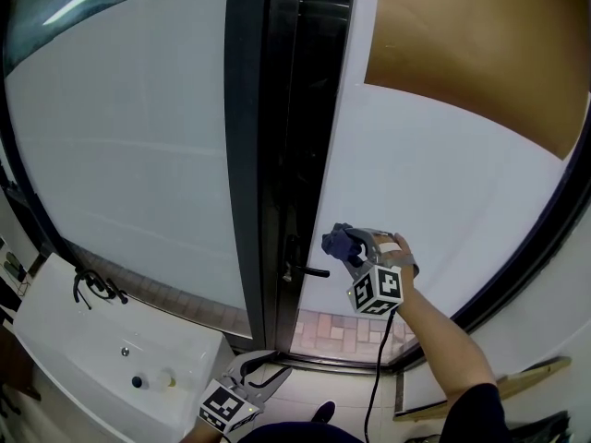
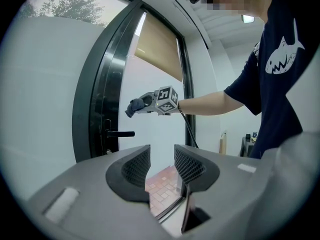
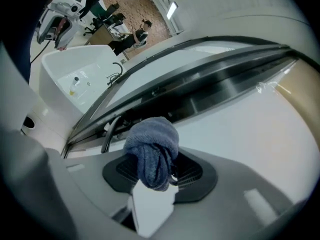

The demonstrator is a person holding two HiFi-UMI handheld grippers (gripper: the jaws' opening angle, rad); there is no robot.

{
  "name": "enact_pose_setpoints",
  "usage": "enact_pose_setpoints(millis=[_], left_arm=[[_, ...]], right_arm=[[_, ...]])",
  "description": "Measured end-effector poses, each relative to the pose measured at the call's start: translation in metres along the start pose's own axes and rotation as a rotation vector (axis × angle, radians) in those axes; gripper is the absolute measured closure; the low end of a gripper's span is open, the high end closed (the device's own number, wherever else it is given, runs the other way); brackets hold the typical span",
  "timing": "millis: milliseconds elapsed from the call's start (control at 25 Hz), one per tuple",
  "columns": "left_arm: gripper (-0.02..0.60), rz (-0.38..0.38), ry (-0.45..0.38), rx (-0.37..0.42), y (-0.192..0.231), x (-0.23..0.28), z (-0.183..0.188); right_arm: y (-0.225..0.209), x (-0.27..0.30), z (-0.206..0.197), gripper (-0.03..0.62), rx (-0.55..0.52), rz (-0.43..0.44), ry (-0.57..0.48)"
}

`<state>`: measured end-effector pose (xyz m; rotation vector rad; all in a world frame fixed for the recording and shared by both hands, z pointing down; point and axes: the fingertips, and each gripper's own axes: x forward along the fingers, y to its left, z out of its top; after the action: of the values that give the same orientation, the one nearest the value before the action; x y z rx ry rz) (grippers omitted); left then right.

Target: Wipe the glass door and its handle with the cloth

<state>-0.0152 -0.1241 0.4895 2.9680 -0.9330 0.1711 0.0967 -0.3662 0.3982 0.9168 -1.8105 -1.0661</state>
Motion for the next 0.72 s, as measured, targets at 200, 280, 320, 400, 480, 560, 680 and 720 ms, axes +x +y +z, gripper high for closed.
enact_pose_setpoints(millis=[200, 280, 320, 400, 480, 560, 680, 720], left_arm=[[0.436, 0.022, 0.0, -0.003, 0.001, -0.005, 0.0], [0.436, 0.032, -0.001, -0.005, 0.002, -0.006, 0.0], [0.436, 0.036, -0.001, -0.006, 0.002, -0.006, 0.0], [0.436, 0.042, -0.001, -0.006, 0.003, -0.008, 0.001], [0.436, 0.048, 0.0, -0.011, 0.005, -0.009, 0.002], [0.436, 0.049, 0.003, -0.02, 0.005, -0.01, 0.004], [0.436, 0.03, -0.005, -0.011, 0.002, -0.005, 0.001], [0.436, 0.022, -0.005, -0.008, 0.002, -0.003, 0.001]], right_arm=[[0.022, 0.039, 0.05, 0.43, -0.09, 0.061, -0.044], [0.032, 0.054, 0.051, 0.429, -0.106, 0.092, -0.025], [0.036, 0.058, 0.048, 0.429, -0.107, 0.101, -0.014], [0.039, 0.061, 0.038, 0.429, -0.106, 0.108, 0.004], [0.041, 0.058, 0.025, 0.43, -0.118, 0.112, 0.028], [0.043, 0.052, 0.006, 0.43, -0.124, 0.117, 0.059], [0.043, 0.038, -0.026, 0.43, -0.113, 0.121, 0.1], [0.042, 0.032, -0.036, 0.43, -0.113, 0.117, 0.114]])
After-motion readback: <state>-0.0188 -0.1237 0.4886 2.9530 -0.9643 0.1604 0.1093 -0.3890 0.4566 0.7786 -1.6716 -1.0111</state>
